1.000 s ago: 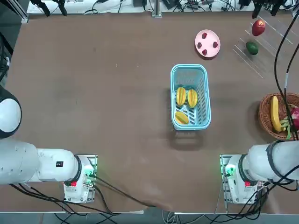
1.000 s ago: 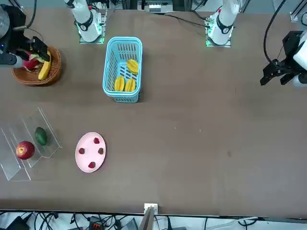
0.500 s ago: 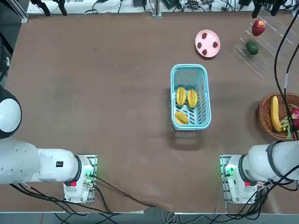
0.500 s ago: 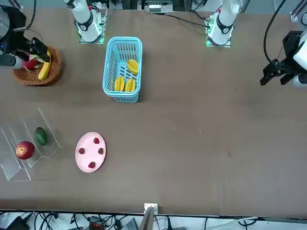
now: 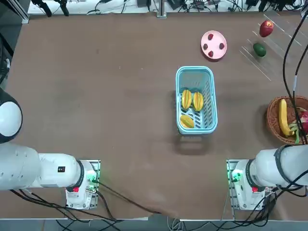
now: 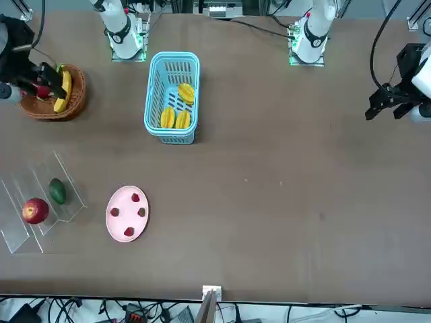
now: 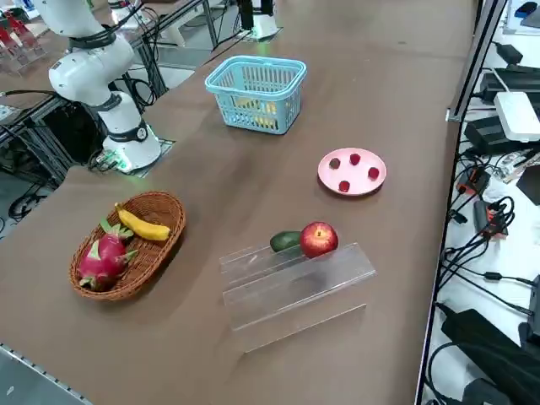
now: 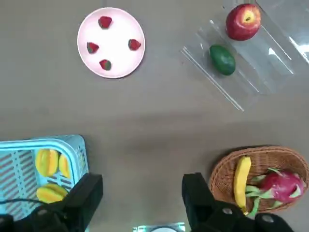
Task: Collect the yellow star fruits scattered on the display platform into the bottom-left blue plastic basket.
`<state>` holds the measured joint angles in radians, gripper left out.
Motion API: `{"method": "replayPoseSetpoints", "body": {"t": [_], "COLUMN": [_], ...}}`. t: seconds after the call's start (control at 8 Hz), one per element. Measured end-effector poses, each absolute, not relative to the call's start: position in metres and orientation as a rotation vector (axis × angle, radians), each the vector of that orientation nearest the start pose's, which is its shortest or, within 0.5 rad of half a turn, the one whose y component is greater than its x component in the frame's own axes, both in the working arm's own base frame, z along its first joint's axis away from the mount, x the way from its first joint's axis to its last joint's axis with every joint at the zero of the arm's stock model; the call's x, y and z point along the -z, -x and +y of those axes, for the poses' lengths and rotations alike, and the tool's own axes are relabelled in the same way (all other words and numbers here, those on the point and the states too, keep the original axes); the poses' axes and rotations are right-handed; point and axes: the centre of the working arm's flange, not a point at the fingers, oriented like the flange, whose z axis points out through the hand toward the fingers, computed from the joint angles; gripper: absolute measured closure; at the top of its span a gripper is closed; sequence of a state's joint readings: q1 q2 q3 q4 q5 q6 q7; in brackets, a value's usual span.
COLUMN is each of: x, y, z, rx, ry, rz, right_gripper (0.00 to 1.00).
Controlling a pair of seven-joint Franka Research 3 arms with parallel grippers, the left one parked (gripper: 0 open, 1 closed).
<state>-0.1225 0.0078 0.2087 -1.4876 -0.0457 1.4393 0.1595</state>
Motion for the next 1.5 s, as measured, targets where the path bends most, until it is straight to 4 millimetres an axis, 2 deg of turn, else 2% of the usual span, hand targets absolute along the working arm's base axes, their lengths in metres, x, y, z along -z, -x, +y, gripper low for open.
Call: {"method": "replayPoseSetpoints", "body": {"t": [1.5], "x": [-0.6481], "y": [-0.5425], "z": [0.0355], "rx": [-0.081], "ry": [3.173], "rz": [0.144], "right_gripper": [0.00]}}
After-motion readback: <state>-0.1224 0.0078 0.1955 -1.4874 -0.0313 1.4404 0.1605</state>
